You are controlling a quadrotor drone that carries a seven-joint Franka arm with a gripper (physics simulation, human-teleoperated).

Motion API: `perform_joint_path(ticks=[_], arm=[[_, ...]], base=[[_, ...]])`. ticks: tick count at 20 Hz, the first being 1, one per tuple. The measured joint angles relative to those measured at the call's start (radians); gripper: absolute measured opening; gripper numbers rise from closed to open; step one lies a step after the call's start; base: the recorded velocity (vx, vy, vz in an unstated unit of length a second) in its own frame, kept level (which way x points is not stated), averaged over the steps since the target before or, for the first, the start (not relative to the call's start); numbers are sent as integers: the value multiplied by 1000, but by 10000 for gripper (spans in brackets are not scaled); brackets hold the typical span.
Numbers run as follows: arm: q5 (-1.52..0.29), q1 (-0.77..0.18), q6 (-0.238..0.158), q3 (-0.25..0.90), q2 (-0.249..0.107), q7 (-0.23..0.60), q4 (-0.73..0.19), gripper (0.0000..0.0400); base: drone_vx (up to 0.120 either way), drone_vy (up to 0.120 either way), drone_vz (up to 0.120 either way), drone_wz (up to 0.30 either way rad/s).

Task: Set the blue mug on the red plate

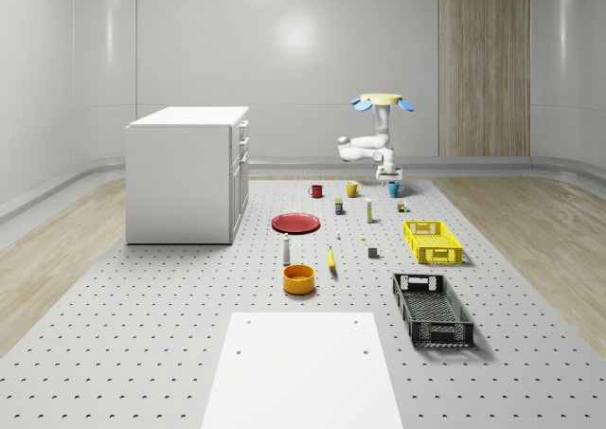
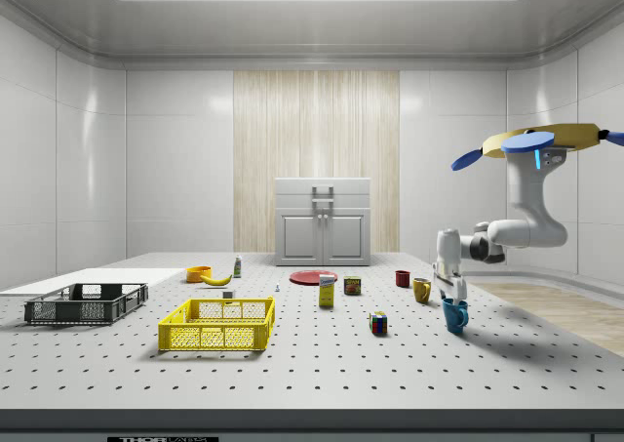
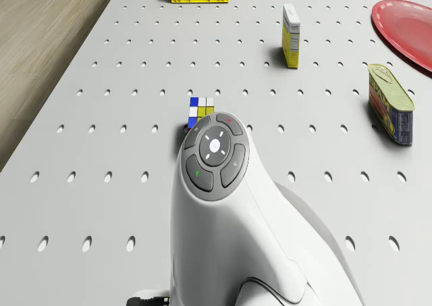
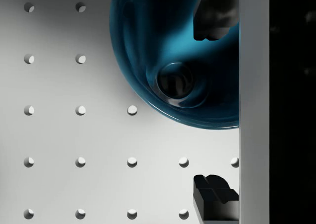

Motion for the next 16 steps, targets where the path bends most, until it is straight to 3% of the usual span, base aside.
perform_joint_path(ticks=[13, 14, 16], arm=[[-14, 9, 39, -23, -32, -13, 8, 400], [-14, 8, 41, -23, -33, -13, 8, 334], [-13, 8, 44, -23, -37, -13, 8, 242]], base=[[0, 0, 0, 0], [0, 0, 0, 0], [0, 0, 0, 0]])
